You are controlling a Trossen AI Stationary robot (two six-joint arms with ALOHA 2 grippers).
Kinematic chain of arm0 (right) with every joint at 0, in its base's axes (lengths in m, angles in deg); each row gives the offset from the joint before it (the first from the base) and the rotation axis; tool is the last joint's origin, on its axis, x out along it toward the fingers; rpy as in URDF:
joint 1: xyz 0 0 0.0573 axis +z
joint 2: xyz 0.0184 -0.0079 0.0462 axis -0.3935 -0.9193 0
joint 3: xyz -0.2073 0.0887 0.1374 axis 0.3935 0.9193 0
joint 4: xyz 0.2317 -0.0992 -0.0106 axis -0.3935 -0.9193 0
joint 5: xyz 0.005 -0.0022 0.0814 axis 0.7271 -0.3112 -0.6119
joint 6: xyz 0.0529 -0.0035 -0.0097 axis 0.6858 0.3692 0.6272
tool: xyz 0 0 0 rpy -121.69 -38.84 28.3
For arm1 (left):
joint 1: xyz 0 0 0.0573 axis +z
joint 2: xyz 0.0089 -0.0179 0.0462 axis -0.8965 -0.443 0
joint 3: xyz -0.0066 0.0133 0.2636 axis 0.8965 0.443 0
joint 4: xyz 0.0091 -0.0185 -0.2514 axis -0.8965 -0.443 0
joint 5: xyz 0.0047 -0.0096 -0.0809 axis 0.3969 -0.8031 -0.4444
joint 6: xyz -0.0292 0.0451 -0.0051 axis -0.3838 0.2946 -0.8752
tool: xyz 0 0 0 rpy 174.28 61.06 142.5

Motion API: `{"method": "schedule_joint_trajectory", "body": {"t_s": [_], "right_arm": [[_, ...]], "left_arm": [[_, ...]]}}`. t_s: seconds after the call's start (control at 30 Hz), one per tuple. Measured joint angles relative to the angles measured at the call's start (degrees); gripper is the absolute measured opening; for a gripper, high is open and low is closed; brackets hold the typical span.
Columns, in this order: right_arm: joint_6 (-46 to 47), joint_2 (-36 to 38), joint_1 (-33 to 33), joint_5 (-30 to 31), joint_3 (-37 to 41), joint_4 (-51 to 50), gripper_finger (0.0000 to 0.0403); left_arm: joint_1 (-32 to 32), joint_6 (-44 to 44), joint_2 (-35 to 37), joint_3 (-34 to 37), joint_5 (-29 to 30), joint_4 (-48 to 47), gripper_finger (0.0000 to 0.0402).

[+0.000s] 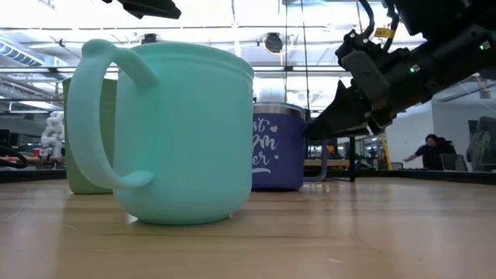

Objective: Stack small to large cups/mugs on shelf
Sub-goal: Put the purple mug on the shelf

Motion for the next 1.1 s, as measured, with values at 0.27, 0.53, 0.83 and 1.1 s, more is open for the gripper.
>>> {"method": "schedule_joint_trajectory", "body": {"t_s": [0.27,0.53,0.83,1.1], "right_arm": [[-3.7,0.0,0.0,0.1,0.0,7.2,0.0085],[-7.6,2.4,-0.1,2.0,0.0,11.9,0.0085],[-10.1,5.3,-0.2,7.1,0.0,17.6,0.0086],[-15.4,5.2,-0.6,10.2,-0.1,27.0,0.0086]], "left_arm": [[0.0,-0.2,0.0,0.0,0.0,0.6,0.0124],[0.0,-0.6,0.0,0.0,0.0,1.9,0.0124],[0.0,6.8,-3.3,0.0,-0.5,10.9,0.0124],[0.0,14.7,-10.3,0.0,-0.5,22.4,0.0125]]}}
